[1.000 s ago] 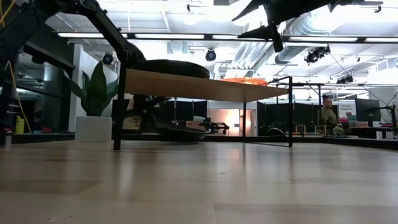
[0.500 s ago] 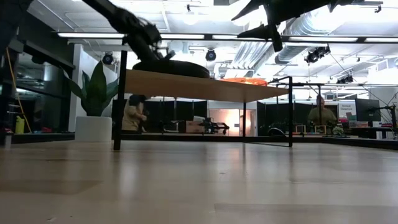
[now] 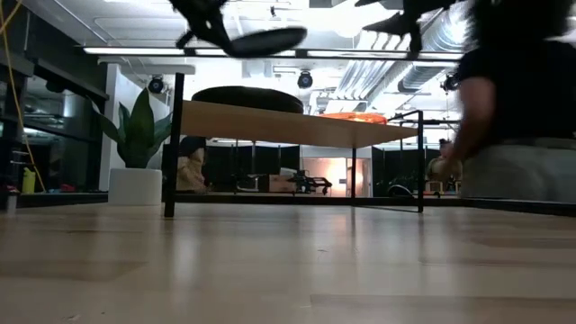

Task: Place and stack plates onto a shelf
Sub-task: Stack the black plate on top of the black plate on the shelf

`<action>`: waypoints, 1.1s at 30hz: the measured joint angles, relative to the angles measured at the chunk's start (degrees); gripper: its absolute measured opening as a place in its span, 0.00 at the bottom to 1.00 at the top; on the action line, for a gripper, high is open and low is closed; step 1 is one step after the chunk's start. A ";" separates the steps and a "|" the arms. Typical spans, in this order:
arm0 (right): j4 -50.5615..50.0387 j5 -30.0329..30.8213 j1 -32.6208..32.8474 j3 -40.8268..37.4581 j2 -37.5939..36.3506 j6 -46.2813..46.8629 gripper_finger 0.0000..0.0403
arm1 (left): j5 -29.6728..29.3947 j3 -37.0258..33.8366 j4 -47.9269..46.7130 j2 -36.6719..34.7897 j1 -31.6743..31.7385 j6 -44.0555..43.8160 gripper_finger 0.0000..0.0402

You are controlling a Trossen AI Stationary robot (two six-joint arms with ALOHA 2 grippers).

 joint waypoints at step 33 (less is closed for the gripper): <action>-13.72 -0.03 -3.58 0.02 -8.44 -8.42 0.48 | -27.86 -0.61 -30.37 1.88 -29.00 -21.99 0.01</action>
